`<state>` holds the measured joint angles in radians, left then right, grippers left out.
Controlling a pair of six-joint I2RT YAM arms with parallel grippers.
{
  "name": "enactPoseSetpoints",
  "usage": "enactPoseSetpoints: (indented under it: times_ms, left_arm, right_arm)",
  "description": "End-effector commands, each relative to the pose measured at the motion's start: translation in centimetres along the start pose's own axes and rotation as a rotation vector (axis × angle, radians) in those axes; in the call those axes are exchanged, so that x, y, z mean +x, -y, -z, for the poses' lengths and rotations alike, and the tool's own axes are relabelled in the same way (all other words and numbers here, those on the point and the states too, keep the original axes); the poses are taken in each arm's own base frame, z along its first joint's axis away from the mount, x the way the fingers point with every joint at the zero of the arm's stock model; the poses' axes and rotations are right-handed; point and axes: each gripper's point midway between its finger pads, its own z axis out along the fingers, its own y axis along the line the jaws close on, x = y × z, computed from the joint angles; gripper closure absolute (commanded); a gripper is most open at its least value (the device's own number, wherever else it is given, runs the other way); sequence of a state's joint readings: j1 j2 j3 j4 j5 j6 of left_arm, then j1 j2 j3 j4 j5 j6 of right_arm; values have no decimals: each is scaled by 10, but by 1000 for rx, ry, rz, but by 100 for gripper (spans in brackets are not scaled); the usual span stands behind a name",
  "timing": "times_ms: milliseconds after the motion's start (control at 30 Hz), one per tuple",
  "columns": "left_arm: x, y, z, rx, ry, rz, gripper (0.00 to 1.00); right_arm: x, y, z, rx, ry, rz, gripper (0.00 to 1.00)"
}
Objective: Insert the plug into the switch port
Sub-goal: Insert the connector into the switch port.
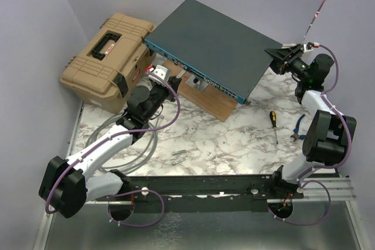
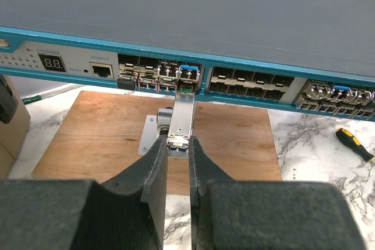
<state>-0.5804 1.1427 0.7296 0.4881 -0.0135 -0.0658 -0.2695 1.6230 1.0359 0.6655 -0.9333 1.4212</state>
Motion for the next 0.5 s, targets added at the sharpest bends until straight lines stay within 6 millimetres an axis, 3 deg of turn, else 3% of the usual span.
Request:
enactPoseSetpoints:
  times_ms: [0, 467]
  left_arm:
    - [-25, -3, -1, -23, 60, 2, 100]
    - [-30, -2, -3, -29, 66, -23, 100]
  right_arm:
    - [-4, 4, -4, -4, 16, 46, 69]
    - [-3, 4, -4, -6, 14, 44, 69]
